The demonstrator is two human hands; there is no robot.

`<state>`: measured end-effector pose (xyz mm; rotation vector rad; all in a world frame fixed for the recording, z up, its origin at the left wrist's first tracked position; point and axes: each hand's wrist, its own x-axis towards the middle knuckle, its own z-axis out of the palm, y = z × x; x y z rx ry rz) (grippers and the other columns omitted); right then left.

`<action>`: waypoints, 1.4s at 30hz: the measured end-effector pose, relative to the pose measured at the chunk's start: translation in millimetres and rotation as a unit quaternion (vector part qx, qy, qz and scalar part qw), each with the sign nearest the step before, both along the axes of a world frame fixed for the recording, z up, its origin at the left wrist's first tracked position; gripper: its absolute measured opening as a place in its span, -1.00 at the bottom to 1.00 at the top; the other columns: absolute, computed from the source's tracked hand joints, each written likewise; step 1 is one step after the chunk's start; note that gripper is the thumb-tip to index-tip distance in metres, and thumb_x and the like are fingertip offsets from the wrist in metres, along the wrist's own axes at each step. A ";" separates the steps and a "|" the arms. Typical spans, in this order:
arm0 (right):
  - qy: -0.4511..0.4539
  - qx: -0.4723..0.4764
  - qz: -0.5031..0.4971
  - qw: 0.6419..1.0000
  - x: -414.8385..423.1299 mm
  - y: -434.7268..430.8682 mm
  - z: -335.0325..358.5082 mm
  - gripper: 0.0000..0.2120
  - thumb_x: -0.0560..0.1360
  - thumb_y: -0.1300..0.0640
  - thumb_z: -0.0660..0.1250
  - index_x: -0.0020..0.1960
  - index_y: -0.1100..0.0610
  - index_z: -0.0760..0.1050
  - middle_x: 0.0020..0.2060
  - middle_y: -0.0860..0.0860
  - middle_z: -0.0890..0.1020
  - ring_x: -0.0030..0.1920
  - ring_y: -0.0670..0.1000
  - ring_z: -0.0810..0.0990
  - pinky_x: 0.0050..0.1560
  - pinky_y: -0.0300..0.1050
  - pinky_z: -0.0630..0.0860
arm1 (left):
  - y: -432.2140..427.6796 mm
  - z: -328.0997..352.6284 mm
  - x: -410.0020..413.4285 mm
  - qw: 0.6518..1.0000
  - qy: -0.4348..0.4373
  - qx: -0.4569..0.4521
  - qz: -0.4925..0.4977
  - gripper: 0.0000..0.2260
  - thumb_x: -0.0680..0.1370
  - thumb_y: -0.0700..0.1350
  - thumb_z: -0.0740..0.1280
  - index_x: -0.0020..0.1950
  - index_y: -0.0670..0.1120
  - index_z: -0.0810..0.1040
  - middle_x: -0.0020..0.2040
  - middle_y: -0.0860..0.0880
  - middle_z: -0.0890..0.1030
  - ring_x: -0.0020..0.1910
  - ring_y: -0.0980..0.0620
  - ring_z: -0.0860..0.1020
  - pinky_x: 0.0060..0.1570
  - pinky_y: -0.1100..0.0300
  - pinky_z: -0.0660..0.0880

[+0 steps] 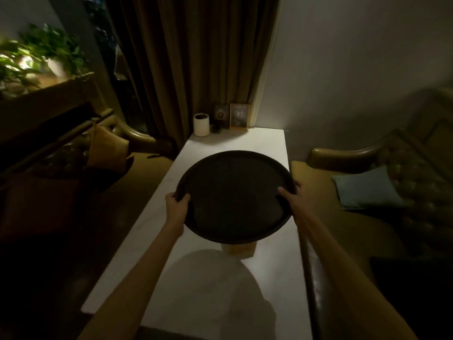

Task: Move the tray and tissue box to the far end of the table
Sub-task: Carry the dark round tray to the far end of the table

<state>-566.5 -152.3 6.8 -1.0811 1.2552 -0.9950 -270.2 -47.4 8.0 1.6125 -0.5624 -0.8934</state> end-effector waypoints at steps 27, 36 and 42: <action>0.046 -0.041 0.102 0.993 -11.1 23.4 -20.0 -0.38 0.50 0.21 0.37 0.47 0.10 0.17 0.38 0.12 0.39 0.18 -0.01 0.43 -0.10 -0.32 0.47 | 81.4 19.9 -54.9 0.984 -0.066 0.010 0.164 -0.54 0.51 -0.26 0.33 0.37 -0.09 0.27 0.35 -0.16 0.38 0.30 -0.17 0.42 0.28 -0.17 0.44; 0.048 -0.055 0.218 0.973 39.1 -86.6 -33.6 -0.41 0.50 0.18 0.38 0.44 0.08 0.19 0.37 0.11 0.40 0.17 -0.02 0.44 -0.05 -0.30 0.51 | 27.2 14.7 -60.0 0.952 -0.090 0.038 0.290 -0.55 0.53 -0.23 0.32 0.37 -0.08 0.26 0.35 -0.14 0.38 0.26 -0.08 0.42 0.19 0.00 0.43; 0.047 -0.079 0.332 0.939 73.9 -175.1 -39.5 -0.43 0.52 0.18 0.35 0.44 0.10 0.19 0.38 0.12 0.39 0.26 0.05 0.45 0.27 0.01 0.49 | -17.8 4.2 -87.0 0.909 -0.092 0.067 0.401 -0.57 0.55 -0.18 0.32 0.37 -0.08 0.27 0.32 -0.12 0.42 0.26 -0.06 0.45 0.24 -0.02 0.45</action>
